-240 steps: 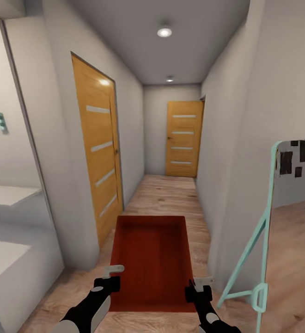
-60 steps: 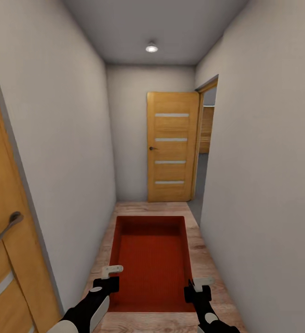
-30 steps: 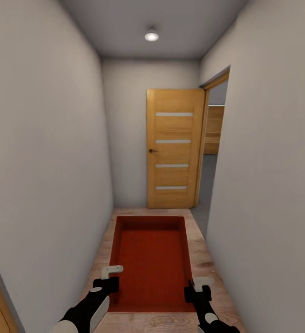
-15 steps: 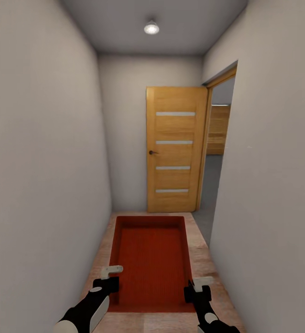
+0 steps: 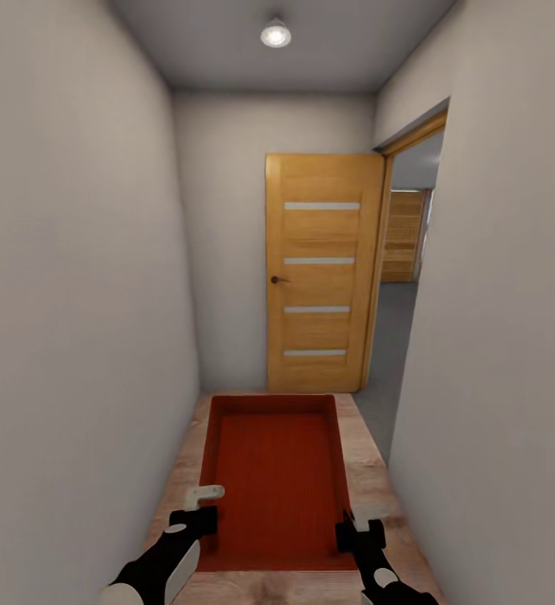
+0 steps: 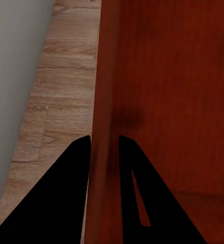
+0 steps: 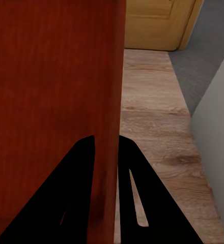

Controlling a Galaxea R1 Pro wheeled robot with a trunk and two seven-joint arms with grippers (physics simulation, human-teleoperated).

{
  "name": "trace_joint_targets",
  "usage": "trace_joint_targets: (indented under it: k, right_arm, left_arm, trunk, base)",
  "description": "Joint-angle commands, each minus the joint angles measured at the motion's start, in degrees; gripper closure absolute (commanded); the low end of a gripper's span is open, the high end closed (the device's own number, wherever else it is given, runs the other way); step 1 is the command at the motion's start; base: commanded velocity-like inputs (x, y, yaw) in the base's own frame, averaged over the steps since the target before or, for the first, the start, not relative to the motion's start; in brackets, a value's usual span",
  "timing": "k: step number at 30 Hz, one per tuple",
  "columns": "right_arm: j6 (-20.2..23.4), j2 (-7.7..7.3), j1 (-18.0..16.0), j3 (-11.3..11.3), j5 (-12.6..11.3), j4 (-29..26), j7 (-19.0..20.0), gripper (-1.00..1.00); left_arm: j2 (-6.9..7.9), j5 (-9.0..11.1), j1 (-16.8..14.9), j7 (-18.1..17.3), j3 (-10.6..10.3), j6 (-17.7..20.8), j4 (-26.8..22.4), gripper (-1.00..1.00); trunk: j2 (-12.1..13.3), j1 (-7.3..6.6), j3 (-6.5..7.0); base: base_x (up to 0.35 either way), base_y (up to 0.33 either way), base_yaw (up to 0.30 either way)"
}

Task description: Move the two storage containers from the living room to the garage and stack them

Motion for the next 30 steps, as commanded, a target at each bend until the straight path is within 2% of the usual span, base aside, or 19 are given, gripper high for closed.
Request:
trace_joint_targets:
  k: [1, 30]
  right_arm:
    - [-4.8, -0.26, -0.1, -0.7, -0.6, -0.1, -3.8, 1.0]
    - [-4.8, -0.26, -0.1, -0.7, -0.5, -0.1, -3.8, 1.0]
  left_arm:
    - [0.59, 0.6, 0.0, 0.9, -0.3, 0.4, 0.1, 1.0]
    - [0.53, 0.5, 0.0, 0.9, -0.3, 0.4, 0.1, 1.0]
  trunk:
    - [-0.1, 0.05, -0.1]
    - [-0.1, 0.05, -0.1]
  base:
    - [0.322, 0.0, 0.0]
    - [0.322, 0.0, 0.0]
